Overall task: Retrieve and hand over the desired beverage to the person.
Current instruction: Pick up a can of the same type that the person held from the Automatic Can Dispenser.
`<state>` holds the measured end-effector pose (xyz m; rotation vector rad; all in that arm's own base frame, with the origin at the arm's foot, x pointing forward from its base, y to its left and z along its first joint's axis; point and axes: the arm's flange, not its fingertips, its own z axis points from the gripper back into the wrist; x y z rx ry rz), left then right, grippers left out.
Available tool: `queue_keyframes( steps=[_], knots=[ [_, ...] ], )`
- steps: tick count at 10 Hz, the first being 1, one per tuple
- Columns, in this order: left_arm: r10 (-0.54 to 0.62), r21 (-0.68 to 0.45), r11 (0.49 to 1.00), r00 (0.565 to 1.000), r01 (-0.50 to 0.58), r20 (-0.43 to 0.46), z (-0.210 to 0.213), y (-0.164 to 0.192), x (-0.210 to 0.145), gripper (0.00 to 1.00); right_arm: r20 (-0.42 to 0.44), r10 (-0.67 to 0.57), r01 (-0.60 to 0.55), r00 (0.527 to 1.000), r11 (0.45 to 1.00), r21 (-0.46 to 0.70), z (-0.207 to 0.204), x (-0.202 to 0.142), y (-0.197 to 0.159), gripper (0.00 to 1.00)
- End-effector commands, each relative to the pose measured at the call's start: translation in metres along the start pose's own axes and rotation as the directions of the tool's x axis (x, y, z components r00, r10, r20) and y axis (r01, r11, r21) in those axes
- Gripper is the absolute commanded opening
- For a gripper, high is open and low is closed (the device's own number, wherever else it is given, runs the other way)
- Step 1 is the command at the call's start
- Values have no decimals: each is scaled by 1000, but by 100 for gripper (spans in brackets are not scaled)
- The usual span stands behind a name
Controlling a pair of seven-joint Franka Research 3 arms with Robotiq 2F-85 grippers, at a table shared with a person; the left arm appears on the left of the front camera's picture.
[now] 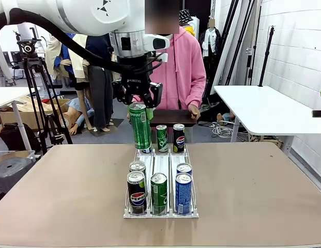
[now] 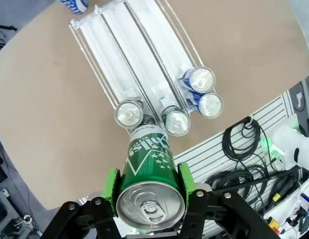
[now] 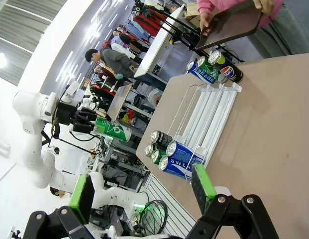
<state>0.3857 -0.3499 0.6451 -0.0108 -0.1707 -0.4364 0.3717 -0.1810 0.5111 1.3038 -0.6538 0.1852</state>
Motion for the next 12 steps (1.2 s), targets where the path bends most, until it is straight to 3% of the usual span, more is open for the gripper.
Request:
queue_keyframes(
  steps=[1,4,6,8,12],
  knots=[
    [21,27,999,999,-22,27,8,36,12,0,1,5,-5,1000,1000,16,0,0,0,100],
    [52,66,996,998,-54,40,17,82,44,0,1,5,-5,1000,1000,16,0,0,0,100],
    [101,92,991,995,-102,14,22,109,46,0,1,5,-5,1000,1000,16,0,0,0,100],
    [108,96,990,993,-104,-40,18,125,26,0,1,5,-5,1000,1000,16,0,0,0,100],
    [152,67,987,987,-149,-53,-3,170,-15,0,1,5,-5,1000,1000,16,0,0,0,100]
  ],
)
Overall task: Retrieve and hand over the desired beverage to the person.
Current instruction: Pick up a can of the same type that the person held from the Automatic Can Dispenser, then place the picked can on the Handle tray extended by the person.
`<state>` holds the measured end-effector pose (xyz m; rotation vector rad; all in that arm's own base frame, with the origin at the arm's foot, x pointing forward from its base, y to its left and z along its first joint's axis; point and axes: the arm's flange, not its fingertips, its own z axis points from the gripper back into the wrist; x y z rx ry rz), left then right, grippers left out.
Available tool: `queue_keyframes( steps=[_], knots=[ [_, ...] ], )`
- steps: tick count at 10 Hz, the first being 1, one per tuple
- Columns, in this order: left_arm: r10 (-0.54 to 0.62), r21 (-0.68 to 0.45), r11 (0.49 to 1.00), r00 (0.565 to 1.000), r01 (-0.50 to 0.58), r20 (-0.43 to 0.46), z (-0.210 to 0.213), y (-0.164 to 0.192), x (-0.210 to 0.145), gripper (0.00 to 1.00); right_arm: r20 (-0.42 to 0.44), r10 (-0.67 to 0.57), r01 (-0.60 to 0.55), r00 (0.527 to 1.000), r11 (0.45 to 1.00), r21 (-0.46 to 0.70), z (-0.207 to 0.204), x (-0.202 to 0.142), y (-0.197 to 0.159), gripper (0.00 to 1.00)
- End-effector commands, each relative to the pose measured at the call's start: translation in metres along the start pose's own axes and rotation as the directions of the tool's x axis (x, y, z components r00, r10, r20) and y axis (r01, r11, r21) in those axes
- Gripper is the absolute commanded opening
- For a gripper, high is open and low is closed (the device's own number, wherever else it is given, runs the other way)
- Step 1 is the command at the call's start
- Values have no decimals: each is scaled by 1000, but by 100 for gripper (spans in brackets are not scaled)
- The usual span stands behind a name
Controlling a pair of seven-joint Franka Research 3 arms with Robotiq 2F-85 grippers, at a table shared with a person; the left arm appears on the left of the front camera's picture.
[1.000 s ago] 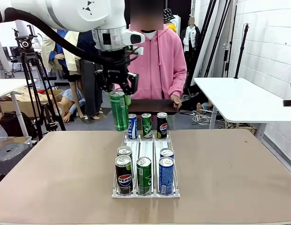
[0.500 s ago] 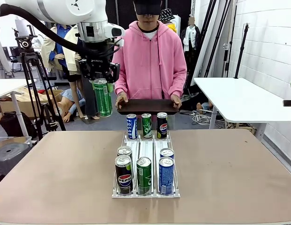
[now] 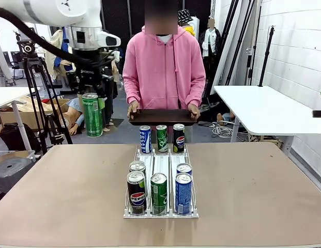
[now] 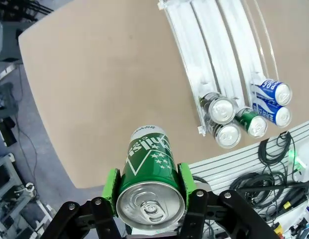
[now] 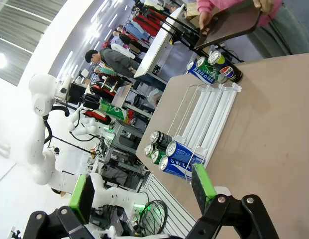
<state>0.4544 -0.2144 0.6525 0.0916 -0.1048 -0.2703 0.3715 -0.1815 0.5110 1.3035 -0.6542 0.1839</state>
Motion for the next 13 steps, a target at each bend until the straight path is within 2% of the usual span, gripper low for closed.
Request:
queue_keyframes(
  steps=[1,5,6,7,13],
  knots=[
    [14,-62,998,1000,-12,27,-18,36,-24,0,0,6,-6,1000,1000,16,0,0,0,100],
    [52,-114,993,997,-45,54,-39,61,-45,0,0,6,-6,1000,1000,16,0,0,0,100],
    [50,-125,991,997,-42,59,-39,62,-45,0,0,6,-6,1000,1000,16,0,0,0,100],
    [65,-79,995,998,-64,12,-37,59,-34,0,0,6,-6,1000,1000,16,0,0,0,100],
    [65,-79,995,998,-64,12,-37,59,-34,0,0,6,-6,1000,1000,16,0,0,0,100]
  ],
)
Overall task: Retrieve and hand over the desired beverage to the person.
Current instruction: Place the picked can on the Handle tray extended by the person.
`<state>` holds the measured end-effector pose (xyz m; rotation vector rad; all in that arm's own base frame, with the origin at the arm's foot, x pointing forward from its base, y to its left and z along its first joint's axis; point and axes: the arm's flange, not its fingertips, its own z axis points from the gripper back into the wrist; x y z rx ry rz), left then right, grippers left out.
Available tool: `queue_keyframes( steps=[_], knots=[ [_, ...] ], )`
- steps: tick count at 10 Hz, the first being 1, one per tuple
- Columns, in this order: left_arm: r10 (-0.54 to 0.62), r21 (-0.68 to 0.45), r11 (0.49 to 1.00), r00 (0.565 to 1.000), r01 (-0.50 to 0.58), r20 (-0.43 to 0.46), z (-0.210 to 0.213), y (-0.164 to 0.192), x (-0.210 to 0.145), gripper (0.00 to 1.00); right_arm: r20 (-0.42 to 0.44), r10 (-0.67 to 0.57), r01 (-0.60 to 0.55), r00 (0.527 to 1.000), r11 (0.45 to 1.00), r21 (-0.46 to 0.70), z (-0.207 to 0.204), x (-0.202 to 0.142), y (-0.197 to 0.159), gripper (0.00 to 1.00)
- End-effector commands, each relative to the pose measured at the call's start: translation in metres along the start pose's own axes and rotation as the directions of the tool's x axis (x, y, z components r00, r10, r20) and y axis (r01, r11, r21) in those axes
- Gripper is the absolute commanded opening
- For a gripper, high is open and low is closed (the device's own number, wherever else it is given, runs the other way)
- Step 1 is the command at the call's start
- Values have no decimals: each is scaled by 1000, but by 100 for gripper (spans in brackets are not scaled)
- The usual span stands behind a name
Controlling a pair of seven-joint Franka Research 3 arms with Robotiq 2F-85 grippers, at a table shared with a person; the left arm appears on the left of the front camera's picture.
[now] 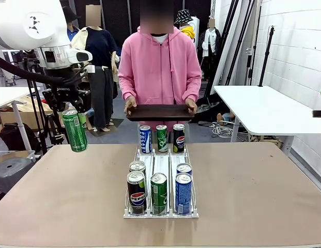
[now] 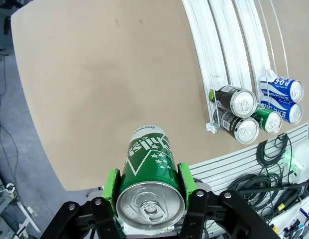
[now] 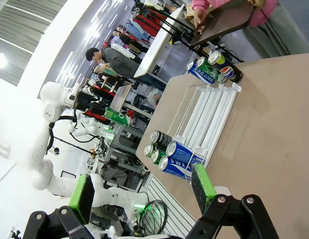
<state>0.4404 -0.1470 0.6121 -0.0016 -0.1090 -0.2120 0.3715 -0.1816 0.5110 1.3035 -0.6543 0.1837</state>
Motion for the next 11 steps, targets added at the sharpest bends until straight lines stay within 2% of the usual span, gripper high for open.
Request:
queue_keyframes(
  steps=[1,11],
  knots=[
    [1,10,1000,1000,-1,1,6,2,1,0,0,6,-6,1000,1000,16,0,0,0,100],
    [1,10,1000,1000,-1,1,6,2,1,0,0,6,-6,1000,1000,16,0,0,0,100]
  ],
)
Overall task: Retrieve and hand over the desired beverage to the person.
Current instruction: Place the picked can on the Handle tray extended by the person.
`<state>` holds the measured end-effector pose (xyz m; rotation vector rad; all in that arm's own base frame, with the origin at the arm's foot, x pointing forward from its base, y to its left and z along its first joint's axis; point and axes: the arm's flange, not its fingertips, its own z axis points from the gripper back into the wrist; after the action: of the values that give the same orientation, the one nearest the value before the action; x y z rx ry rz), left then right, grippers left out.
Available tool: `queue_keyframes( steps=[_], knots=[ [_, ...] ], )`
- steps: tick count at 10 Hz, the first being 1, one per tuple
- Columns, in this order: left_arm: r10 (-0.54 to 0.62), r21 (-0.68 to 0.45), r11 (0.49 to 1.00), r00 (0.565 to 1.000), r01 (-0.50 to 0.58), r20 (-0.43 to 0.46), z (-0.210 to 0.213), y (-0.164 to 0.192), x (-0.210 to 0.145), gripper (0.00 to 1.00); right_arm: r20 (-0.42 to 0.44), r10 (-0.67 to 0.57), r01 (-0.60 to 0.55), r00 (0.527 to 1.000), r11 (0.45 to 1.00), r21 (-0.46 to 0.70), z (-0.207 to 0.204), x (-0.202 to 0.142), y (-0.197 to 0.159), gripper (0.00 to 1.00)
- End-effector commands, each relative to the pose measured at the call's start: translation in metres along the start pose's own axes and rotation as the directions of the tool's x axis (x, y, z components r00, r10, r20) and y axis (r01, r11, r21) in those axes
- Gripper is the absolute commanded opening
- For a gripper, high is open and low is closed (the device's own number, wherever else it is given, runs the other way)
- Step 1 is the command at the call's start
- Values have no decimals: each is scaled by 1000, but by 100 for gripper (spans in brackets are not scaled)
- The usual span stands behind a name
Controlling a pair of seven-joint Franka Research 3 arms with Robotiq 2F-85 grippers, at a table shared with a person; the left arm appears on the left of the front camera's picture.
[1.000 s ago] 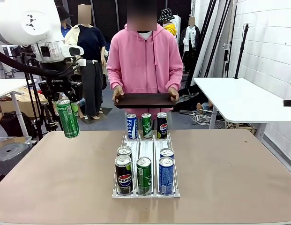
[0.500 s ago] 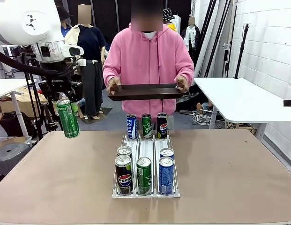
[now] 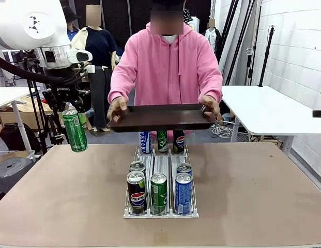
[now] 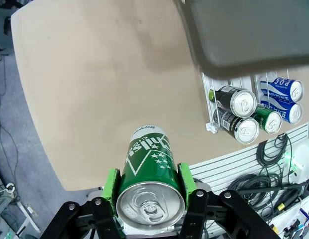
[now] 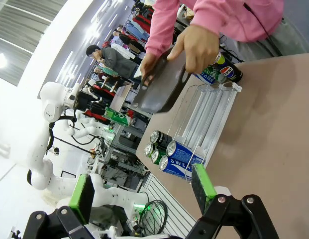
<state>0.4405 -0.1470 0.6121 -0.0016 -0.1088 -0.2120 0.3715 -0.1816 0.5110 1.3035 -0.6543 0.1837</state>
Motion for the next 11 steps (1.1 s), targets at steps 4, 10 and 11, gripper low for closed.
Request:
queue_keyframes(
  steps=[4,10,11],
  knots=[
    [7,15,1000,1000,-7,-17,5,-4,-2,0,0,6,-6,1000,1000,16,0,0,0,100],
    [-29,-25,999,999,30,31,67,-36,-14,0,0,6,-6,1000,1000,16,0,0,0,100],
    [-34,-47,998,998,37,60,75,-46,-6,0,0,6,-6,1000,1000,16,0,0,0,100]
  ],
)
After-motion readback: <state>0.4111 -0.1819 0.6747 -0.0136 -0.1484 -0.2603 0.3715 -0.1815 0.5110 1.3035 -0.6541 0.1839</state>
